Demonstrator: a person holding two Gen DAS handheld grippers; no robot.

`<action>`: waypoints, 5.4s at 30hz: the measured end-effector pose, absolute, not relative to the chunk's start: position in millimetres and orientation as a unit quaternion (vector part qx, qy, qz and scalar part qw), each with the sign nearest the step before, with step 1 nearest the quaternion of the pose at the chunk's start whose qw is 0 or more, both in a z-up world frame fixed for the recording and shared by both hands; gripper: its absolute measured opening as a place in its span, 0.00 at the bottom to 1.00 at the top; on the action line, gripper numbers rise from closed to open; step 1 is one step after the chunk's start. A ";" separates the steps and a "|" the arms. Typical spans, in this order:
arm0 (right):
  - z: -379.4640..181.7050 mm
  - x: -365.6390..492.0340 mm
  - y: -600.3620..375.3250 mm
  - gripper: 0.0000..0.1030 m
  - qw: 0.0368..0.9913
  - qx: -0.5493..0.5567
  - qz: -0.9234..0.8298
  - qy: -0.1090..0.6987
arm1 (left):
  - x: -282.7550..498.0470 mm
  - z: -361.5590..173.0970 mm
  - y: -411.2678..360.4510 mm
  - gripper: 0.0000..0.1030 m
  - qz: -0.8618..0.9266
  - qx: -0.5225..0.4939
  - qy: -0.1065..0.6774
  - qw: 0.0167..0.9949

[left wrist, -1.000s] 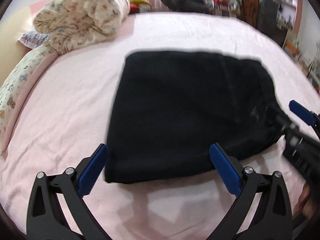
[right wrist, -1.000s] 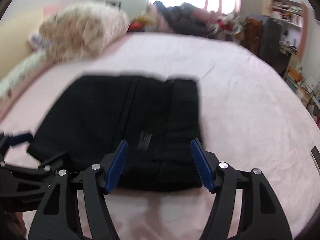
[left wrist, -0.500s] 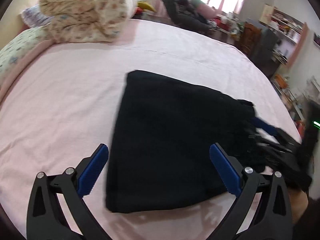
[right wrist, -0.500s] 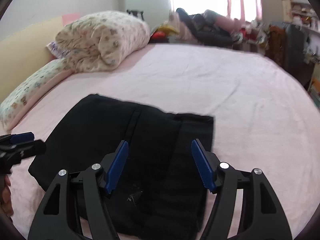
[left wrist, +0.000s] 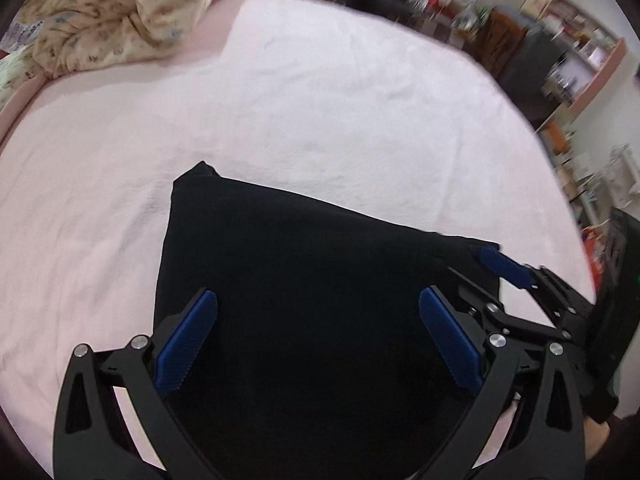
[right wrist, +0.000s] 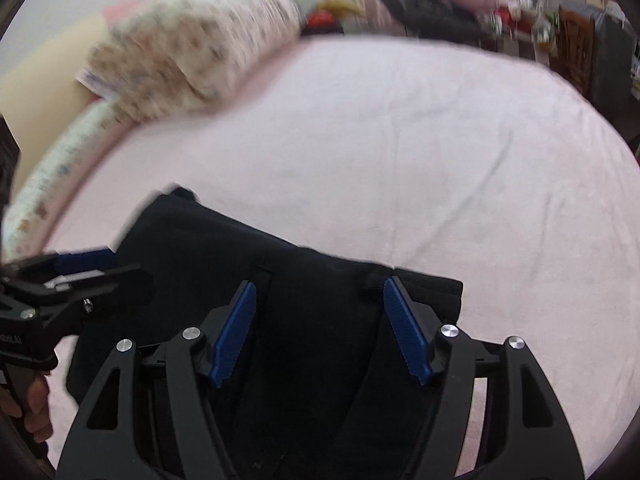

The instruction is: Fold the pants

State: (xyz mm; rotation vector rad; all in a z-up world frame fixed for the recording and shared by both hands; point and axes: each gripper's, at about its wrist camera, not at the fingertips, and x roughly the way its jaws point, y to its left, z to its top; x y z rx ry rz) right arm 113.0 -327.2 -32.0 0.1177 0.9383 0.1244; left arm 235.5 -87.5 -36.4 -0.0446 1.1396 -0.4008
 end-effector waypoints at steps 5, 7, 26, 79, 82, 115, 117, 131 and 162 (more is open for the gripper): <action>-43.8 133.1 -317.5 0.68 0.877 0.024 0.061 0.476 | 264.9 -67.6 -101.6 0.98 -0.162 0.004 0.576 0.801; -38.3 137.0 -317.7 0.69 0.877 0.015 0.066 0.476 | 269.7 -70.9 -101.8 0.98 -0.159 0.003 0.585 0.795; -44.3 121.5 -328.8 0.72 0.868 0.024 0.066 0.492 | 293.3 -77.8 -108.4 0.98 -0.157 0.029 0.590 0.791; -48.5 -17.0 -277.4 0.80 0.879 -0.102 -0.018 0.466 | 97.7 -75.7 -47.3 0.98 -0.139 0.080 0.539 0.827; -45.2 -14.8 -282.9 0.81 0.878 -0.092 -0.014 0.470 | 92.1 -71.3 -51.3 0.98 -0.139 0.101 0.527 0.832; -28.9 -15.4 -299.0 0.85 0.887 -0.042 0.029 0.459 | 88.2 -59.7 -42.8 0.98 -0.137 0.074 0.512 0.845; -22.1 -18.1 -304.2 0.85 0.891 -0.019 0.021 0.453 | 87.0 -52.2 -36.1 0.98 -0.121 0.060 0.504 0.853; -6.8 -47.0 -307.9 0.90 0.926 0.053 -0.031 0.373 | 65.5 -34.0 -26.8 0.98 -0.087 0.068 0.429 0.897; 46.9 -170.3 -274.5 0.90 0.955 0.052 -0.102 0.273 | -48.7 30.5 3.1 0.98 -0.094 0.051 0.370 0.923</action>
